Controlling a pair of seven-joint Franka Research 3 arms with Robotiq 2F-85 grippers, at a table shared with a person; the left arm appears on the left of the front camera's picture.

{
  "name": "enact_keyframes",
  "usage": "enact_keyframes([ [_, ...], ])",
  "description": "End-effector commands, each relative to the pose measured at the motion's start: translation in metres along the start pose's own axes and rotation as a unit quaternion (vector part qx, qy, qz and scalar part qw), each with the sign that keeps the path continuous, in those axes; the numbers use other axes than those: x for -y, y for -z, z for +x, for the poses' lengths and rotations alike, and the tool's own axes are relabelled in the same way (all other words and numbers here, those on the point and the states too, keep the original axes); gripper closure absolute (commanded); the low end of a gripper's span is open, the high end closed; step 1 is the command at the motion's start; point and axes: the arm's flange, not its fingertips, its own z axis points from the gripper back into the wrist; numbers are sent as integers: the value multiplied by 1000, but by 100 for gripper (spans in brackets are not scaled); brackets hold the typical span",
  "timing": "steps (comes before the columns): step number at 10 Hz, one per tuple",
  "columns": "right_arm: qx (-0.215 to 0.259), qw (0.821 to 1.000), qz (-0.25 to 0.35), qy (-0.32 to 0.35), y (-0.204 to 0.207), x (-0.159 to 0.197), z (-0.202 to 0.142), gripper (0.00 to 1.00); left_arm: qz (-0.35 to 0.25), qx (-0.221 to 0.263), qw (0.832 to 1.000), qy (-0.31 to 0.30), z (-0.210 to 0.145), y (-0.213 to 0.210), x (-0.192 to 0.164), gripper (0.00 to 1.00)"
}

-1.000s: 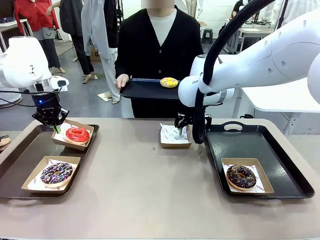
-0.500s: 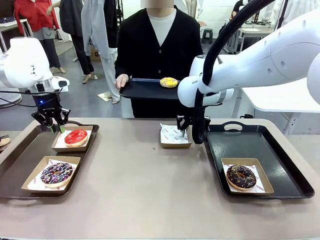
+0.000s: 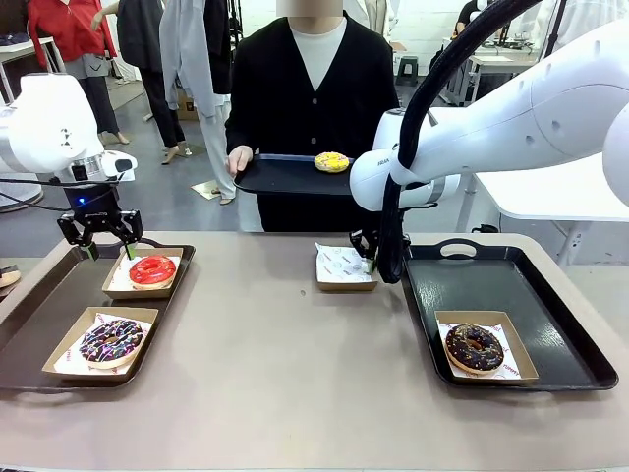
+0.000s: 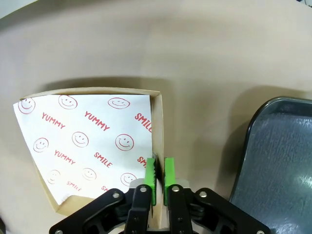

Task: Individually package the donuts and arrange them on the tray.
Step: Place the picked Paper togo box on the Handle tray while simultaneously picking up another Paper togo box from the table with the other hand.

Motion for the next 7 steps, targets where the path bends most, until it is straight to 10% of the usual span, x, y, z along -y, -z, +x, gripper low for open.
enact_keyframes([
  [1, 11, 1000, -17, 6, 1, -2, 3, 100, -5, -7, 1000, -7, 3, -3, 1, 0],
  [7, 25, 999, -10, 19, -42, -3, -21, 100, -67, -25, 997, 11, -3, -12, -10, 0],
])
